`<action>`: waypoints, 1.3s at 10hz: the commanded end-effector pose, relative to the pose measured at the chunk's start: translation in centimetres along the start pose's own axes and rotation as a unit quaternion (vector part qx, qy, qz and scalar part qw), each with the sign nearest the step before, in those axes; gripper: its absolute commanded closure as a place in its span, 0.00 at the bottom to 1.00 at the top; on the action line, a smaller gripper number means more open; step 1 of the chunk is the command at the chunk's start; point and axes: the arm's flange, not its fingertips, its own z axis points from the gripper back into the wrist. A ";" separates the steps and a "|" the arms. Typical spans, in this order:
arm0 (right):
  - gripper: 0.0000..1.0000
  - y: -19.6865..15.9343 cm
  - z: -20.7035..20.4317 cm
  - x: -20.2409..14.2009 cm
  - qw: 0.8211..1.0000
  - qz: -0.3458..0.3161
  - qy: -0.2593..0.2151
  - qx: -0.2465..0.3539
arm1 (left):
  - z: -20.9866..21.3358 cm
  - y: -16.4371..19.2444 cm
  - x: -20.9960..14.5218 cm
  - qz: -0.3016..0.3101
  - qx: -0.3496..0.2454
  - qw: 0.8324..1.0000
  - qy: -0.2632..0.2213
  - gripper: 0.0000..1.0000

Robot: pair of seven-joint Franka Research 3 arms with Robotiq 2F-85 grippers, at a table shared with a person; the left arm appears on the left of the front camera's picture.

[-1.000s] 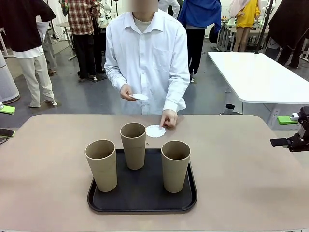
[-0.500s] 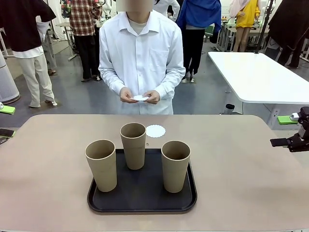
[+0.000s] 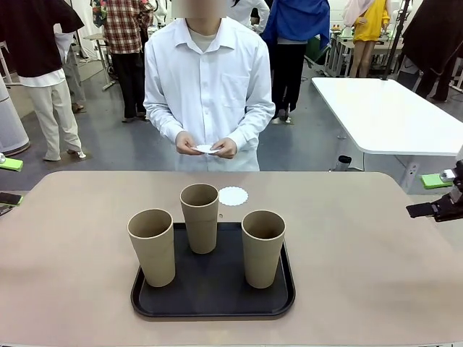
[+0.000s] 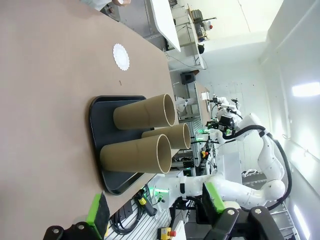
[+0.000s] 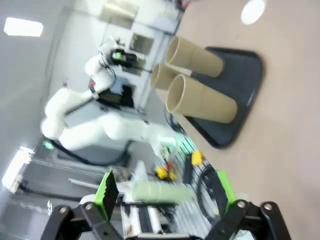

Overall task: Place coasters on the table and set cups on them.
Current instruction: Pick up one Reusable plastic cup and place it on a coaster set by the human.

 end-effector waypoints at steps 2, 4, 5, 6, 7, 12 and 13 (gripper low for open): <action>0.00 2.8 1.5 3.8 0.942 0.269 0.139 -0.143 | 0.0 0.0 0.2 -0.005 -0.009 1.000 -0.006 0.00; 0.00 6.7 -0.6 5.7 0.898 0.376 0.118 -0.195 | 0.0 0.0 0.2 -0.005 -0.009 1.000 -0.006 0.00; 0.00 8.2 -2.3 6.4 0.879 0.417 0.115 -0.199 | 0.0 0.0 0.2 -0.005 -0.009 1.000 -0.006 0.00; 0.00 9.4 -4.2 7.0 0.860 0.453 0.120 -0.203 | 0.0 0.0 0.2 -0.005 -0.009 1.000 -0.006 0.00; 0.00 10.0 -5.9 7.1 0.846 0.473 0.125 -0.212 | 0.0 0.0 0.2 -0.005 -0.009 1.000 -0.006 0.00; 0.00 11.6 -7.3 7.7 0.835 0.479 0.152 -0.223 | 0.0 0.0 0.2 -0.005 -0.009 1.000 -0.006 0.00; 0.00 11.6 -7.3 7.7 0.835 0.479 0.152 -0.223 | 0.0 0.0 0.2 -0.005 -0.009 1.000 -0.006 0.00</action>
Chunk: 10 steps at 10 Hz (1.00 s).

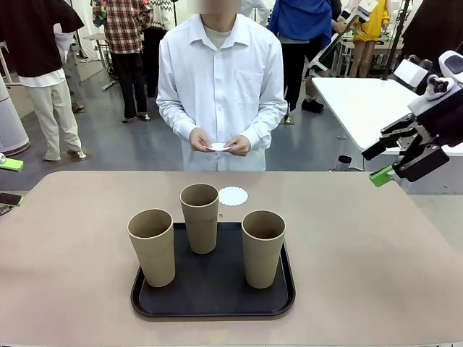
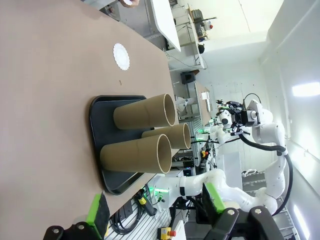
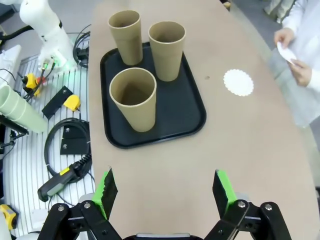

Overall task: Place coasters on the table and set cups on them.
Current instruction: Pick up one Reusable plastic cup and place it on a coaster set by the human.

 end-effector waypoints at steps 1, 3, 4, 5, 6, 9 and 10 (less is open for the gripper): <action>0.00 0.0 0.6 0.2 1.000 -0.004 0.002 0.005 | 0.1 0.0 0.2 -0.006 -0.009 1.000 -0.007 0.00; 0.00 -0.6 -1.0 -1.5 0.997 0.059 -0.046 0.009 | 0.1 0.0 0.2 -0.006 -0.009 1.000 -0.007 0.00; 0.00 -0.9 -2.4 -2.7 0.990 0.108 -0.087 0.038 | 0.1 0.0 0.2 -0.006 -0.009 1.000 -0.007 0.00; 0.00 -1.6 -4.1 -3.8 0.981 0.128 -0.124 0.072 | 0.1 0.0 0.2 -0.006 -0.009 1.000 -0.007 0.00; 0.00 -2.3 -5.7 -5.0 0.971 0.138 -0.163 0.106 | 0.1 0.0 0.2 -0.006 -0.009 1.000 -0.007 0.00; 0.00 -3.6 -10.0 -6.7 0.967 0.099 -0.205 0.114 | 0.1 0.0 0.2 -0.006 -0.009 1.000 -0.007 0.00; 0.00 -4.3 -11.6 -7.2 0.968 0.085 -0.207 0.113 | 0.1 0.0 0.2 -0.006 -0.009 1.000 -0.007 0.00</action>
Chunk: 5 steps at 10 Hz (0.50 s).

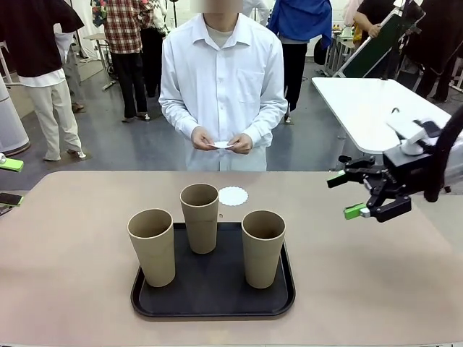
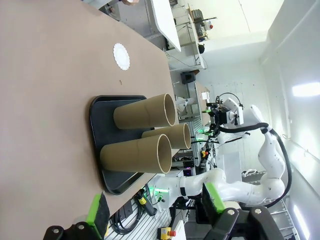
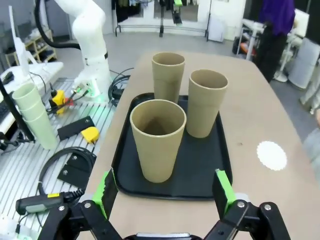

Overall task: Place coasters on the table and set cups on them.
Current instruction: Pick up one Reusable plastic cup and place it on a coaster set by the human.

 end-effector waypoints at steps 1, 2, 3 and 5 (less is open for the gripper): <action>0.00 -2.1 -1.8 -1.4 1.000 -0.017 -0.001 -0.006 | 0.1 0.0 0.2 -0.006 -0.010 1.000 -0.008 0.00; 0.00 -2.4 -2.8 -2.3 1.000 -0.008 -0.008 0.006 | 0.1 0.0 0.2 -0.006 -0.010 1.000 -0.008 0.00; 0.00 -2.7 -3.6 -2.9 1.000 -0.015 -0.004 0.017 | 0.1 0.0 0.2 -0.006 -0.010 1.000 -0.008 0.00; 0.00 -1.7 -3.1 -2.7 0.999 -0.028 -0.002 0.019 | 0.1 0.0 0.2 -0.006 -0.010 1.000 -0.008 0.00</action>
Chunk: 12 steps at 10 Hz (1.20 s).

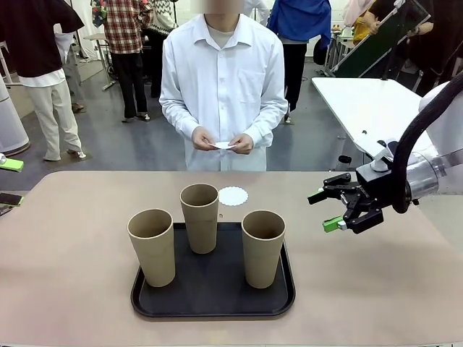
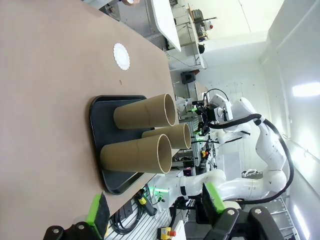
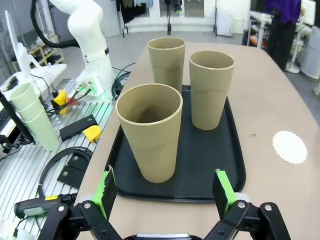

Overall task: Place coasters on the table and set cups on them.
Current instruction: Pick up one Reusable plastic cup and place it on a coaster set by the human.

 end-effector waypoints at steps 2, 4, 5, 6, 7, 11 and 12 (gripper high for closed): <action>0.00 0.5 0.7 0.3 1.000 0.003 -0.005 -0.008 | 0.1 0.0 0.2 -0.007 -0.010 1.000 -0.008 0.00; 0.00 0.5 0.7 0.3 1.000 0.003 -0.005 -0.008 | 0.1 0.0 0.2 -0.007 -0.010 1.000 -0.008 0.00; 0.00 0.5 0.7 0.3 1.000 0.003 -0.005 -0.008 | 0.1 0.0 0.2 -0.007 -0.010 1.000 -0.008 0.00; 0.00 0.1 0.9 0.2 1.000 0.001 -0.003 -0.009 | 0.1 0.0 0.2 -0.007 -0.010 1.000 -0.008 0.00; 0.00 -0.3 0.3 -0.7 0.999 -0.002 -0.029 0.018 | 0.1 0.0 0.2 -0.007 -0.010 1.000 -0.008 0.00; 0.00 -1.2 -2.8 -4.1 0.996 -0.009 -0.076 0.055 | 0.1 0.0 0.2 -0.007 -0.010 1.000 -0.008 0.00; 0.00 -1.4 -3.3 -4.5 0.995 -0.001 -0.085 0.056 | 0.1 0.0 0.2 -0.007 -0.010 1.000 -0.008 0.00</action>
